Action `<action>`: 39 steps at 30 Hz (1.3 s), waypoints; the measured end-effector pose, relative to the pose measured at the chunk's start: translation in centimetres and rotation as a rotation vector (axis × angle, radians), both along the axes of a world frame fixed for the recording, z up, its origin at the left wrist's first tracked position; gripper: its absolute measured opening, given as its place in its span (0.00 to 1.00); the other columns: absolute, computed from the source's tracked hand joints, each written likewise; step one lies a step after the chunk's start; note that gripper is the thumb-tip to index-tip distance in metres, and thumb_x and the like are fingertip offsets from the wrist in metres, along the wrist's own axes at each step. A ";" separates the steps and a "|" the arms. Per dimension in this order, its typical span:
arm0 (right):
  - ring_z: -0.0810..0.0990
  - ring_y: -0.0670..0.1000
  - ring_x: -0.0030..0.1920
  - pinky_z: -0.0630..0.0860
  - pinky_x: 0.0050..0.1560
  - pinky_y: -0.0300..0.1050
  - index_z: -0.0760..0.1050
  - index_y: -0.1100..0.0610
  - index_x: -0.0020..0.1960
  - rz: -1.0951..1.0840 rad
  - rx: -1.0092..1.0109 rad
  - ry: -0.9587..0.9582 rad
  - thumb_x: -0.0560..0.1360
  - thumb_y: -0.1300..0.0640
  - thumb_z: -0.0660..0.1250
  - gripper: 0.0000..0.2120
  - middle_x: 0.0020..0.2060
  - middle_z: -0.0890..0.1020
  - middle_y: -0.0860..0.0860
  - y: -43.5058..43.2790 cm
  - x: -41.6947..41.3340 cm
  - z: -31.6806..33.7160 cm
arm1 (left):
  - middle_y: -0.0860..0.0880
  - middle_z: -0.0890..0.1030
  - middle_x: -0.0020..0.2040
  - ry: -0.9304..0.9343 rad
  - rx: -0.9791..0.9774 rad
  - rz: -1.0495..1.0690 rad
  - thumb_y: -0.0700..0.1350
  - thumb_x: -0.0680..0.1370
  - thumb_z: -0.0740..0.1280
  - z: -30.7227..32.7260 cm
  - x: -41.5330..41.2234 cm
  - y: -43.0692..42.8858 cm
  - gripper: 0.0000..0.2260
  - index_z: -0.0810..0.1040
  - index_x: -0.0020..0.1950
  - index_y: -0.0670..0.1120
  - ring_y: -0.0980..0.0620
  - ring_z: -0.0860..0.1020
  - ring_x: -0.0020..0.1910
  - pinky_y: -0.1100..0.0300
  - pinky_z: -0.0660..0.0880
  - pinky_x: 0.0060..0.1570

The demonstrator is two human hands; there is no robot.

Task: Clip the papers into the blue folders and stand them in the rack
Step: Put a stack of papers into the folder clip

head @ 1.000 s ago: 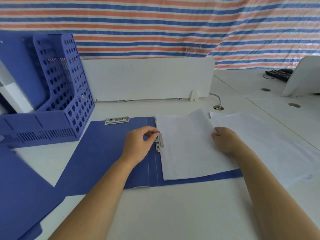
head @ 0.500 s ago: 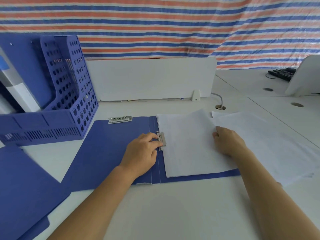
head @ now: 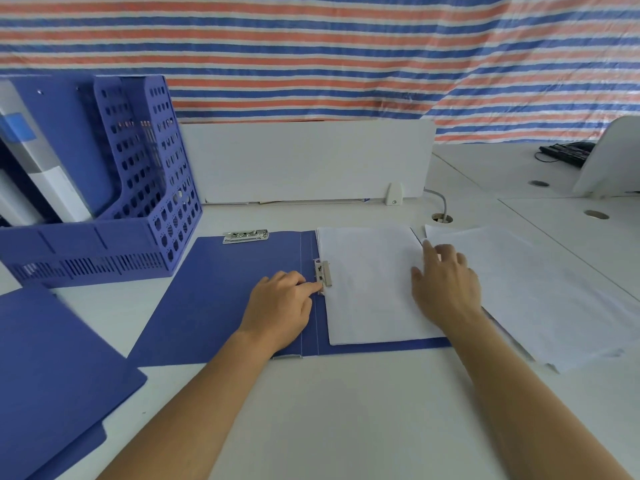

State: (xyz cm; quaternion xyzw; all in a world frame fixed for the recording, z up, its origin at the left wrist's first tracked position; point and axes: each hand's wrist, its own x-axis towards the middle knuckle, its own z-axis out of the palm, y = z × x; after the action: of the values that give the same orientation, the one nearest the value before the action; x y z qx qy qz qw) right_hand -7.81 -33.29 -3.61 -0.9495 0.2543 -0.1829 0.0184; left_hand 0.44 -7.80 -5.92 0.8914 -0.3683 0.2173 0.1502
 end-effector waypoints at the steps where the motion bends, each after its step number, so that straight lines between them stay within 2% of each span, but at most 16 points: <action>1: 0.71 0.58 0.64 0.72 0.58 0.52 0.63 0.54 0.74 0.093 0.021 -0.036 0.81 0.47 0.57 0.24 0.68 0.70 0.55 0.6 -0.1 -0.1 | 0.52 0.82 0.49 0.002 -0.008 -0.012 0.42 0.75 0.62 0.3 -0.2 0.2 0.15 0.82 0.58 0.51 0.49 0.79 0.46 0.55 0.74 0.41; 3: 0.68 0.56 0.70 0.66 0.68 0.52 0.63 0.48 0.76 0.283 0.092 -0.028 0.80 0.42 0.57 0.25 0.71 0.69 0.52 1.8 -0.3 -0.6 | 0.54 0.82 0.50 0.022 -0.063 -0.039 0.42 0.76 0.62 0.7 -0.5 0.7 0.15 0.82 0.59 0.50 0.51 0.79 0.47 0.55 0.77 0.42; 5: 0.61 0.54 0.74 0.57 0.74 0.51 0.63 0.44 0.76 0.378 0.132 0.092 0.80 0.40 0.54 0.25 0.75 0.65 0.52 2.8 -0.4 -1.6 | 0.55 0.82 0.52 0.051 -0.126 -0.049 0.44 0.77 0.63 0.9 -0.9 1.7 0.13 0.81 0.60 0.50 0.54 0.79 0.49 0.56 0.78 0.44; 9: 0.55 0.54 0.77 0.51 0.76 0.50 0.61 0.43 0.76 0.336 0.171 0.190 0.82 0.39 0.48 0.25 0.78 0.60 0.53 2.5 0.6 -2.6 | 0.56 0.79 0.58 0.113 -0.102 -0.060 0.49 0.76 0.63 1.0 -1.6 3.8 0.16 0.78 0.64 0.51 0.56 0.75 0.57 0.55 0.74 0.56; 12: 0.57 0.55 0.77 0.52 0.77 0.51 0.61 0.44 0.77 0.277 0.180 0.189 0.82 0.40 0.47 0.25 0.77 0.61 0.53 1.8 1.3 -2.6 | 0.57 0.70 0.68 0.272 0.025 -0.121 0.50 0.73 0.62 1.5 -2.5 4.7 0.25 0.70 0.71 0.55 0.56 0.64 0.70 0.58 0.59 0.69; 14: 0.57 0.55 0.77 0.52 0.77 0.52 0.61 0.44 0.76 0.238 0.171 0.191 0.82 0.41 0.46 0.25 0.77 0.61 0.54 1.7 1.3 -2.6 | 0.58 0.61 0.74 0.353 0.146 -0.108 0.52 0.73 0.63 1.8 -2.8 5.0 0.30 0.61 0.75 0.57 0.57 0.54 0.75 0.58 0.50 0.72; 16: 0.57 0.56 0.77 0.52 0.77 0.52 0.61 0.45 0.76 0.219 0.168 0.194 0.82 0.41 0.46 0.25 0.77 0.61 0.55 1.6 1.2 -2.5 | 0.56 0.60 0.75 0.288 0.170 -0.035 0.51 0.73 0.63 1.6 -2.4 5.4 0.31 0.59 0.76 0.56 0.55 0.53 0.76 0.55 0.49 0.73; 20: 0.56 0.56 0.77 0.52 0.77 0.52 0.60 0.45 0.77 0.235 0.166 0.210 0.82 0.42 0.46 0.24 0.78 0.60 0.55 1.7 1.0 -2.3 | 0.48 0.67 0.72 0.033 0.157 0.220 0.49 0.70 0.68 1.6 -0.9 6.2 0.32 0.64 0.74 0.52 0.47 0.61 0.74 0.46 0.58 0.71; 22: 0.56 0.56 0.77 0.52 0.76 0.51 0.59 0.45 0.77 0.239 0.152 0.223 0.82 0.43 0.45 0.24 0.78 0.59 0.55 1.9 0.8 -2.1 | 0.43 0.69 0.71 -0.056 0.071 0.343 0.48 0.66 0.75 2.0 -0.7 6.2 0.36 0.67 0.73 0.49 0.42 0.64 0.72 0.38 0.59 0.69; 24: 0.55 0.56 0.78 0.52 0.77 0.51 0.58 0.46 0.77 0.246 0.147 0.230 0.82 0.43 0.44 0.25 0.78 0.58 0.55 2.1 0.7 -2.1 | 0.41 0.66 0.72 -0.141 -0.106 0.462 0.49 0.63 0.77 2.6 -0.8 6.0 0.40 0.66 0.73 0.48 0.40 0.62 0.73 0.35 0.54 0.68; 28: 0.53 0.56 0.78 0.50 0.77 0.52 0.55 0.46 0.78 0.280 0.143 0.256 0.82 0.43 0.43 0.25 0.79 0.56 0.55 2.9 0.6 -2.3 | 0.35 0.53 0.77 -0.249 -0.455 0.634 0.45 0.67 0.73 4.0 -1.3 5.2 0.42 0.57 0.77 0.46 0.38 0.51 0.77 0.33 0.50 0.69; 30: 0.52 0.56 0.78 0.50 0.77 0.52 0.55 0.46 0.78 0.299 0.137 0.252 0.82 0.43 0.43 0.26 0.79 0.55 0.56 3.4 0.7 -2.3 | 0.30 0.50 0.75 -0.313 -0.637 0.621 0.51 0.70 0.73 4.8 -1.3 4.8 0.43 0.53 0.77 0.44 0.35 0.50 0.76 0.35 0.51 0.69; 33: 0.51 0.56 0.79 0.49 0.78 0.52 0.56 0.47 0.78 0.341 0.170 0.250 0.83 0.43 0.45 0.25 0.79 0.55 0.56 4.4 0.8 -2.3 | 0.24 0.49 0.73 -0.420 -0.828 0.423 0.57 0.70 0.75 6.0 -1.7 3.9 0.47 0.50 0.75 0.39 0.35 0.49 0.76 0.42 0.52 0.73; 36: 0.58 0.55 0.77 0.54 0.76 0.49 0.61 0.49 0.77 0.402 0.317 0.118 0.83 0.46 0.52 0.23 0.76 0.63 0.53 4.4 0.9 -2.3 | 0.32 0.46 0.77 -0.187 -0.873 0.215 0.54 0.71 0.76 5.8 -1.8 2.7 0.50 0.46 0.76 0.35 0.41 0.45 0.78 0.50 0.49 0.76; 37: 0.64 0.53 0.74 0.58 0.74 0.46 0.64 0.49 0.76 0.409 0.448 0.005 0.83 0.49 0.55 0.22 0.74 0.68 0.52 4.2 0.8 -2.1 | 0.37 0.45 0.78 -0.057 -0.853 0.191 0.56 0.71 0.74 5.5 -1.7 2.2 0.50 0.45 0.78 0.38 0.44 0.44 0.78 0.51 0.48 0.76; 39: 0.72 0.49 0.69 0.63 0.70 0.43 0.72 0.48 0.69 0.386 0.890 -0.288 0.82 0.52 0.59 0.16 0.67 0.76 0.49 3.8 0.5 -1.2 | 0.46 0.44 0.79 0.209 -0.804 0.177 0.62 0.69 0.71 4.7 -1.7 1.0 0.50 0.42 0.79 0.48 0.51 0.43 0.78 0.57 0.46 0.73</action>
State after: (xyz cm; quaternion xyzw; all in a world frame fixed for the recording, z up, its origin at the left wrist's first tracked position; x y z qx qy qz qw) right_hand -7.33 -29.49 -4.80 -0.8446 0.1221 -0.1792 0.4896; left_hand -1.23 -6.77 -1.25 0.8074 -0.1589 0.2641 0.5030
